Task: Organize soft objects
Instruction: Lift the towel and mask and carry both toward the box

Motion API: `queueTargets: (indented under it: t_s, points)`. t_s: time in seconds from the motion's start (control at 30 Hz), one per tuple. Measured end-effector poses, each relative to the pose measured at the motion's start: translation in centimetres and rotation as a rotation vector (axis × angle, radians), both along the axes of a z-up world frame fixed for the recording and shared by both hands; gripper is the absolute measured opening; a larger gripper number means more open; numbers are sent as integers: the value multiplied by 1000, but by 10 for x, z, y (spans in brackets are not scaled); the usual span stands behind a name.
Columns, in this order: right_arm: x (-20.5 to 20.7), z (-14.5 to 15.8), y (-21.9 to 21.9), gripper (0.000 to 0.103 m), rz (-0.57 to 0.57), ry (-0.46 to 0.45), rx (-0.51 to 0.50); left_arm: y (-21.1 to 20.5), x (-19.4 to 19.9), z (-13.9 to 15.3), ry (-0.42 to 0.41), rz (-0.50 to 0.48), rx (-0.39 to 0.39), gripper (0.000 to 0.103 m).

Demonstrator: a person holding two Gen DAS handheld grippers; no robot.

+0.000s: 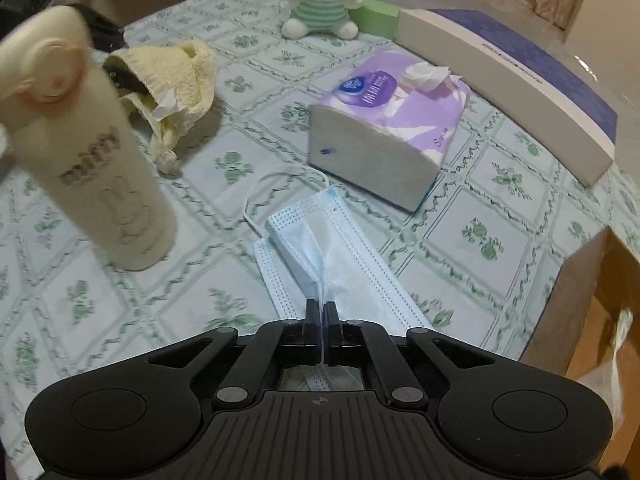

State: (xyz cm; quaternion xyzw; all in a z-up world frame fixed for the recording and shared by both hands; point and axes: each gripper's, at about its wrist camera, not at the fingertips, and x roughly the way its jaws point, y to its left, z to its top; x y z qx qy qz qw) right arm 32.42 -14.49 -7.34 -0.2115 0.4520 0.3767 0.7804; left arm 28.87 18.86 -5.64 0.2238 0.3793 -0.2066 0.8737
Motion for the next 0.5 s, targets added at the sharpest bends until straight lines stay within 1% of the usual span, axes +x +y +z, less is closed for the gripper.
queueTargets:
  t_s: [0.17,0.37,0.5]
  points:
    - [-29,8,-6,0,-68,13,19,7,-30,10,8,131,-10,16]
    - [-66,15,-13,0,-121,25,63,17,-78,23,9,294,-34,16]
    - [-93,19,-14,0,-146,23,80,14,-114,27,10,366,-51,16]
